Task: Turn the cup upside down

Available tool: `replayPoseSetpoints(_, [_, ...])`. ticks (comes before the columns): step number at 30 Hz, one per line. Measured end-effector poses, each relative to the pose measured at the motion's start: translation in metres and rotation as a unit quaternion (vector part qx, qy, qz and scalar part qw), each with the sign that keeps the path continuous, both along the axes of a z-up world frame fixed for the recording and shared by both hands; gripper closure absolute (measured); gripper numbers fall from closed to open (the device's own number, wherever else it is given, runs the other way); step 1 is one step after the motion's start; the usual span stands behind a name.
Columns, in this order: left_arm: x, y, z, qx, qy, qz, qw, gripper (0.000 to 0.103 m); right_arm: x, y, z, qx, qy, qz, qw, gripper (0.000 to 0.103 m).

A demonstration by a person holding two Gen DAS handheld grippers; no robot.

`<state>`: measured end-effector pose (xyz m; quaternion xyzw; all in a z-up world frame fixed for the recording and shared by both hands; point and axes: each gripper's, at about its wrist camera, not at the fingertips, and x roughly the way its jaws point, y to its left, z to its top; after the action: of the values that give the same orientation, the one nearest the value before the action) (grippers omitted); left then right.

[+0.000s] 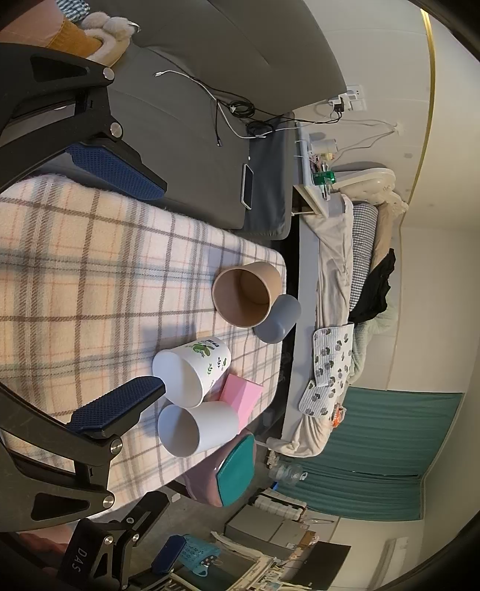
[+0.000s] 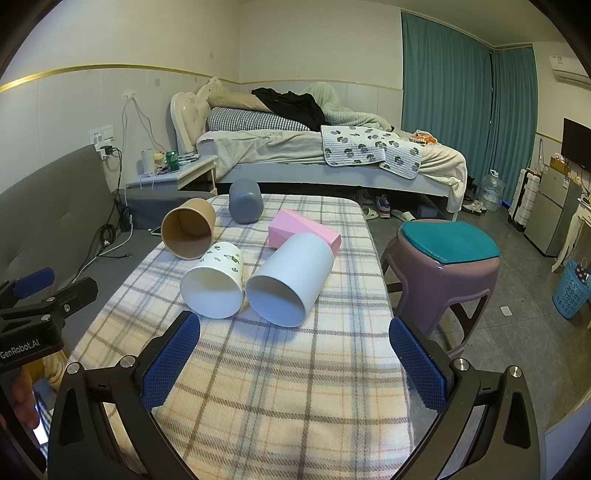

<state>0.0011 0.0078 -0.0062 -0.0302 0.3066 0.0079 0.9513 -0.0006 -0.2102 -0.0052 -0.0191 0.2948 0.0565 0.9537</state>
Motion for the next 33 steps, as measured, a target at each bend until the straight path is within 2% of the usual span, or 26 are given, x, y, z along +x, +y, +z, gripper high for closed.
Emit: replayPoseSetpoints(33, [0.0019,-0.0040,-0.0030,0.004,0.000,0.000,1.0000,0.004,-0.0020,0.0000,-0.0025,0.002,0.005,0.000,1.000,0.000])
